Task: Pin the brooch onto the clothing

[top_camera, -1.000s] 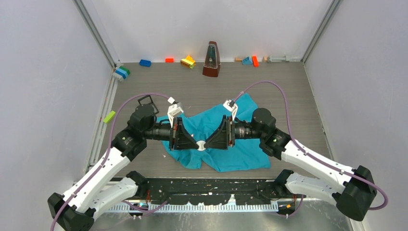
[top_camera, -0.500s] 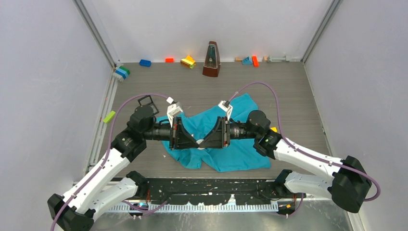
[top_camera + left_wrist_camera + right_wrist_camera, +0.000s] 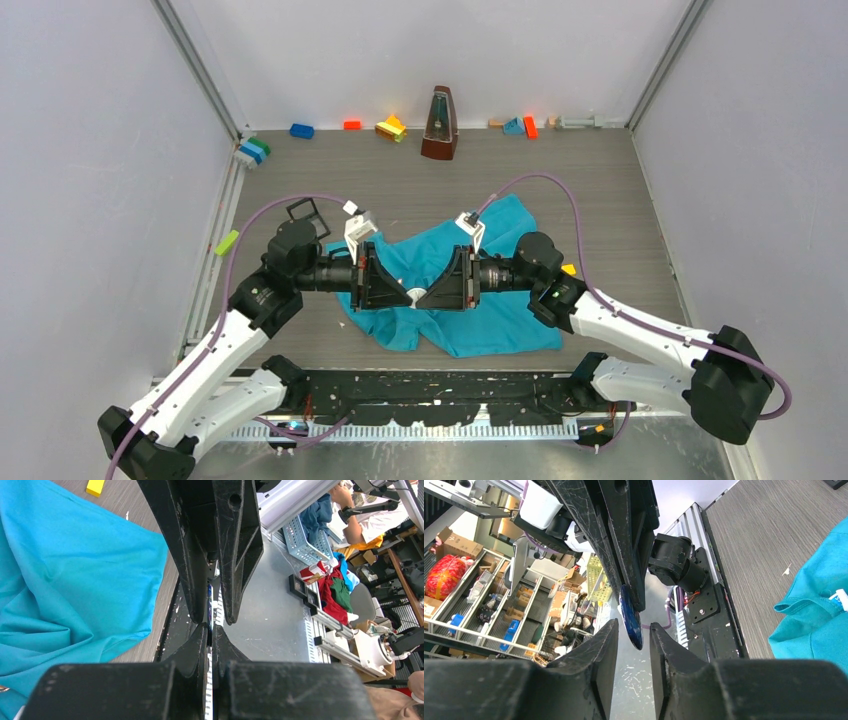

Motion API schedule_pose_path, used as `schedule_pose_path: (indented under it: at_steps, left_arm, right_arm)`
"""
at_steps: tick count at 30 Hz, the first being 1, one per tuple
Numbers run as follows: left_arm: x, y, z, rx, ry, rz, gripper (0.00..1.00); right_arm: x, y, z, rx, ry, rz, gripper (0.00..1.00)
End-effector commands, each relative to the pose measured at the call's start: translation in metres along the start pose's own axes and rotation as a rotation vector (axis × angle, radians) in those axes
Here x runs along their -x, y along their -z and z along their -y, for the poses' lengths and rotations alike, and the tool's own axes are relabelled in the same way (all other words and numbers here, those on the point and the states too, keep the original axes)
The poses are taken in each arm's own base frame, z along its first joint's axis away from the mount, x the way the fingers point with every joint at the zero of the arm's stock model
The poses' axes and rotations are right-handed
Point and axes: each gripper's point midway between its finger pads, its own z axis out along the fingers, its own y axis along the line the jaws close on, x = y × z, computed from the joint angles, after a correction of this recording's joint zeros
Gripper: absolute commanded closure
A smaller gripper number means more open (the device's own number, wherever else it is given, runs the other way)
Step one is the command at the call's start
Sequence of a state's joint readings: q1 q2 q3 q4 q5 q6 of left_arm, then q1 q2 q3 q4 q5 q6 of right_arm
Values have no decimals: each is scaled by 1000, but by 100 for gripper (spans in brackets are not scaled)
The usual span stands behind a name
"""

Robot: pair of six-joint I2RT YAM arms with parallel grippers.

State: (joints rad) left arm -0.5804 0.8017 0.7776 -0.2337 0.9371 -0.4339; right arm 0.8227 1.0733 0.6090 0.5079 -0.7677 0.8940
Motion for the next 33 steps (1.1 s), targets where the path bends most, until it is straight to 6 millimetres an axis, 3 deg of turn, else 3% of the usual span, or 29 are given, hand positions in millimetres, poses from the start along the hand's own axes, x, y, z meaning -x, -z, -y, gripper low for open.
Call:
schedule_pose_path:
  at_steps: [1,9,15,27,33]
  left_arm:
    - [8,1,6,-25,-58,26,100]
    - [7,1,13,-72,-62,20,100]
    - [4,1,18,-116,-58,6,100]
    - [-1,-2,28,-194,-39,-21,100]
    - [-2,-6,13,-117,-6,-23,100]
  right_arm:
    - [8,-2,-11,41,58,24,67]
    - [9,-7,-1,21,35,19,92]
    - [9,-18,35,-107,-45,12,99]
    - [19,-41,72,-143,-173,45,99]
    - [20,-43,48,-14,-142,23,91]
